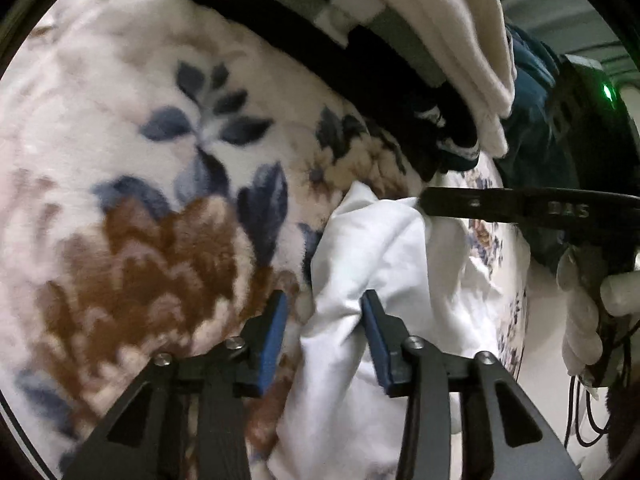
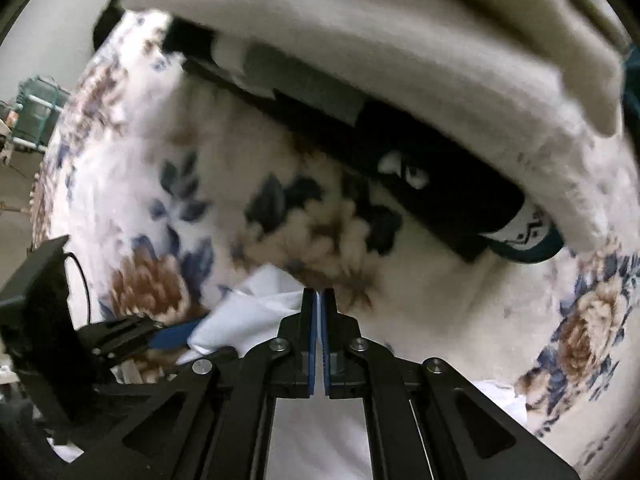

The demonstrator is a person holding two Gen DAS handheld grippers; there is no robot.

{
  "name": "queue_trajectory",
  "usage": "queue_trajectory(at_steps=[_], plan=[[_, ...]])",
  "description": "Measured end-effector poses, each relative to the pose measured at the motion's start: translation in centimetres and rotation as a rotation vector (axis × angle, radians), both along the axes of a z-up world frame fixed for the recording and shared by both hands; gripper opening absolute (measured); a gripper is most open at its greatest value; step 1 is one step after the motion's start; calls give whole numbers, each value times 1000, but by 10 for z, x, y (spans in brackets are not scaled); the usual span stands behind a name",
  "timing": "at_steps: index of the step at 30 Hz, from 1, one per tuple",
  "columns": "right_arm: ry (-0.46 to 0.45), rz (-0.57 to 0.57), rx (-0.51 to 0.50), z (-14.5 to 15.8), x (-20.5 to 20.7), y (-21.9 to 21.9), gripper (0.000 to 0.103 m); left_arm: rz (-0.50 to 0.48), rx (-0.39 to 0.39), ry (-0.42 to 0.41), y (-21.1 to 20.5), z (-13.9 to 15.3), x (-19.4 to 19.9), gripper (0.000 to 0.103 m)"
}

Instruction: Fold small clothes

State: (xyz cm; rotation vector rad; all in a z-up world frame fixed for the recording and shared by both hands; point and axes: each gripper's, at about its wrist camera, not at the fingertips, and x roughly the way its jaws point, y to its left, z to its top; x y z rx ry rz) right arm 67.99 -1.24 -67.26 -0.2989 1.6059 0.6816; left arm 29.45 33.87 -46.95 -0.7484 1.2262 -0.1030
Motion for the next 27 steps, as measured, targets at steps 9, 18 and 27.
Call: queue_trajectory(at_steps=[9,18,27], plan=[[-24,-219,21,56,8,-67,40,-63,36,-28,-16,25,51,60],[83,-462,-72,-17,-25,-162,40,-12,10,141,3,-26,97,60],[-45,-850,-65,2,-41,-262,40,-40,102,62,2,32,76,60]])
